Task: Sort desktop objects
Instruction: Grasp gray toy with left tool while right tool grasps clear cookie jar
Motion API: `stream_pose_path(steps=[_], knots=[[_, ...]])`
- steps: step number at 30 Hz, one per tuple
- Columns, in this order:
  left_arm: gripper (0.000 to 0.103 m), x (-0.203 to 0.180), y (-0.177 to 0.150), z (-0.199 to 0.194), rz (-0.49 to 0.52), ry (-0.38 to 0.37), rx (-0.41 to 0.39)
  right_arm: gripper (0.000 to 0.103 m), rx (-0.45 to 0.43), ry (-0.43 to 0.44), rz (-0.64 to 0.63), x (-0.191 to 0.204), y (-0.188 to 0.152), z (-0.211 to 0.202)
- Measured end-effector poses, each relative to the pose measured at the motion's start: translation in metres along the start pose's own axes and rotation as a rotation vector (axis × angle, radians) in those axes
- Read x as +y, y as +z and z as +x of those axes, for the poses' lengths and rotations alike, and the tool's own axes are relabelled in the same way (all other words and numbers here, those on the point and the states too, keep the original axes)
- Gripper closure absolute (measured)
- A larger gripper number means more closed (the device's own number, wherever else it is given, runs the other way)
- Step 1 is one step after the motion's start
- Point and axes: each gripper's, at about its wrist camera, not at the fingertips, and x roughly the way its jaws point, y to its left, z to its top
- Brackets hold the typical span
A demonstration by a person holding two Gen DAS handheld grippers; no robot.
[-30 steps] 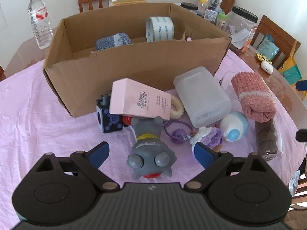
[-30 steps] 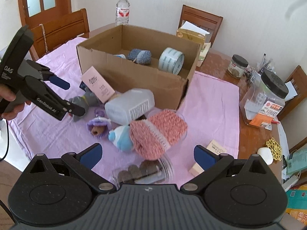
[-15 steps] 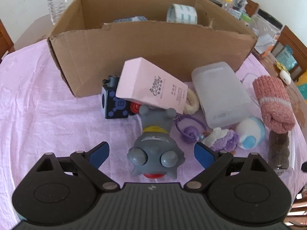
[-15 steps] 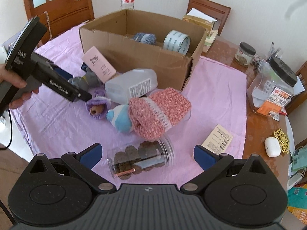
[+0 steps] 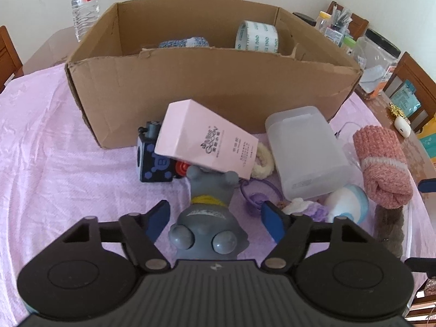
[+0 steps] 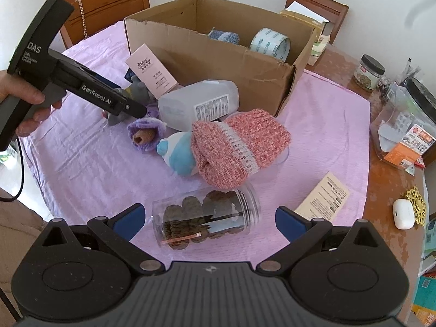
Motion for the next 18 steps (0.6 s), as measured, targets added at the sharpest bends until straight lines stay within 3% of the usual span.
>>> stream_pose_path(steps=[3, 6, 18], knots=[[0.042, -0.001, 0.003, 0.001, -0.006, -0.011, 0.0, 0.0, 0.007, 0.011, -0.006, -0.004, -0.002, 0.002], [0.061, -0.001, 0.003, -0.001, 0.001, 0.026, 0.005, 0.0, 0.011, 0.025, -0.01, -0.005, -0.002, 0.004], [0.057, 0.002, 0.003, 0.001, 0.025, 0.016, 0.018, 0.0, 0.021, 0.049, -0.091, 0.0, 0.002, 0.016]])
